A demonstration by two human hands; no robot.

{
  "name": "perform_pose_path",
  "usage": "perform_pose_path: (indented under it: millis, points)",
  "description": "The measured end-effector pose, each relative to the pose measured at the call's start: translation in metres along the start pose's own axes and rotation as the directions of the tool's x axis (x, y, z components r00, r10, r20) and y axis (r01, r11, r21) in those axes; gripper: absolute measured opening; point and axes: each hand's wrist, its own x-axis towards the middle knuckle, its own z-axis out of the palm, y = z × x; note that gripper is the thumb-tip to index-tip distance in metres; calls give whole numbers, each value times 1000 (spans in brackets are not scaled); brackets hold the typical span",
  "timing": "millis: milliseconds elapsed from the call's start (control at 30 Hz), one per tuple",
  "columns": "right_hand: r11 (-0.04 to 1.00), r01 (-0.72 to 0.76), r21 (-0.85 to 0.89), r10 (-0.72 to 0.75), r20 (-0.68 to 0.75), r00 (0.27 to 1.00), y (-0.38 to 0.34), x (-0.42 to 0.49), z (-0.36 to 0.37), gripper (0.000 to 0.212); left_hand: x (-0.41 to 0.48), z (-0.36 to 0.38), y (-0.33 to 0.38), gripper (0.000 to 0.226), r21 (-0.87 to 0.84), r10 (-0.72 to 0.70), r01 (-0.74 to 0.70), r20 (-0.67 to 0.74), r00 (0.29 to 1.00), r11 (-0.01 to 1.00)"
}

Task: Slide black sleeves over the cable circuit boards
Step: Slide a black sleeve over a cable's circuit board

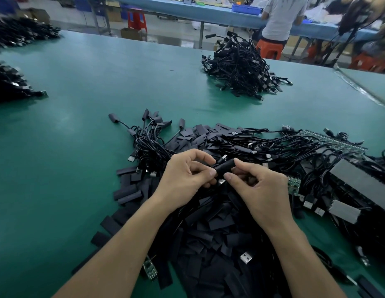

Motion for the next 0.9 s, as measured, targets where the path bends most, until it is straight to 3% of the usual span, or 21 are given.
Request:
perform_pose_path:
  millis: [167,467,567,633,733,833,900]
  points:
    - [1000,-19,21,18,40,999,-1,0,0,45,-1,1,-1,20,38,8,-8,-5,1000,999]
    - [996,-91,12,91,38,995,-4,1,-6,17,-3,1,-4,21,89,79,-76,-35,996,993]
    - [987,-71,-141,77,42,996,-10,4,-14,6,-5,5,-1,24,164,164,-147,-97,982,975]
    - [937,-66,-343,74,9,997,-13,5,-21,9,-4,5,3,23,201,254,-216,-185,949,956]
    - [763,-196,-616,199,-65,978,-17,6,-34,17,4,-5,14,23,260,345,-257,-387,855,931]
    - [587,-345,-733,417,-92,904,-20,6,-41,31,19,-25,25,22,416,360,-120,-566,741,901]
    - [550,-394,-736,510,-77,857,-23,7,-42,34,32,-40,31,21,469,334,-2,-626,704,883]
